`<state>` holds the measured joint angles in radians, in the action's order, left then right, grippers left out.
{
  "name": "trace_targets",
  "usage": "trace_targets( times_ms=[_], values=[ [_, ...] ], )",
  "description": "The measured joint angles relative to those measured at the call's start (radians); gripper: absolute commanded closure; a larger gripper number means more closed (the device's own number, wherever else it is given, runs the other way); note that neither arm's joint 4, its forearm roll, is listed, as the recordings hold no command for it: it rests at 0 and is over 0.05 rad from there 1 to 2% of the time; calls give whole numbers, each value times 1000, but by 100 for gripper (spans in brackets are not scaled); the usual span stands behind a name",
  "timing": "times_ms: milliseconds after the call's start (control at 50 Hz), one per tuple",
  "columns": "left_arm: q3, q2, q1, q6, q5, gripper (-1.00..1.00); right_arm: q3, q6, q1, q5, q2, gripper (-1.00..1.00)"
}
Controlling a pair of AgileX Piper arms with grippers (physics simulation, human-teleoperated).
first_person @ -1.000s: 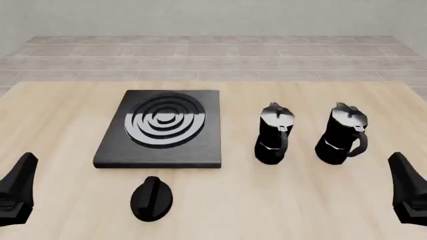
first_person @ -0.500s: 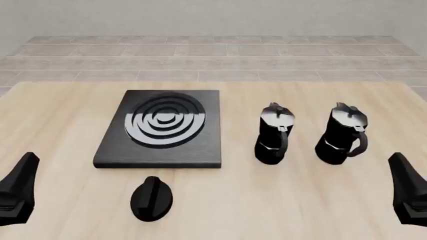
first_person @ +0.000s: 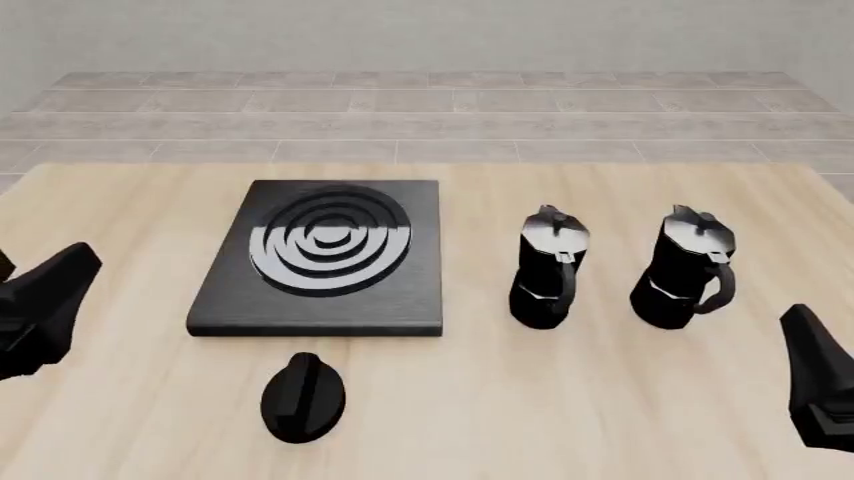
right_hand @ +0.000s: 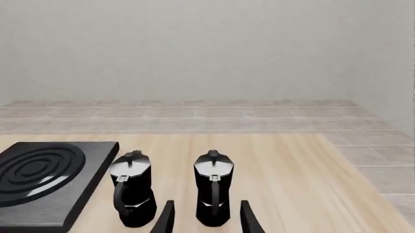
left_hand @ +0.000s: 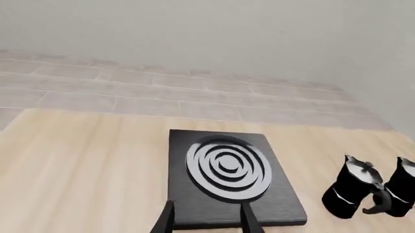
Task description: Put both moka pots on the stove.
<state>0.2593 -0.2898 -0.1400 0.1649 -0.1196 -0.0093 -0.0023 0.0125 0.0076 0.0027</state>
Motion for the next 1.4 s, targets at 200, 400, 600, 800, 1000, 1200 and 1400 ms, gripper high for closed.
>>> trace_targets(
  times_ms=[200, 400, 600, 800, 1000, 1200, 1400],
  values=[
    [202, -95, -124, 49, -158, -100, -3, 0, 1, 4, -1, -100],
    [363, -233, -252, 122, -271, -100, -2, 0, 1, 3, -1, -100],
    [500, -380, -362, 192, -363, -100, 1, 0, 1, -2, 1, -100],
    [630, -530, -444, 223, -440, -100, 5, 0, 0, -8, 3, -100],
    [751, -669, -512, 271, -478, -100, 6, 0, 0, -10, 4, -100],
    [848, -789, -572, 304, -485, -100, 7, 0, 0, -10, 4, -100],
    [947, -886, -608, 321, -491, -100, 7, 0, 0, -11, 4, -100]
  ],
)
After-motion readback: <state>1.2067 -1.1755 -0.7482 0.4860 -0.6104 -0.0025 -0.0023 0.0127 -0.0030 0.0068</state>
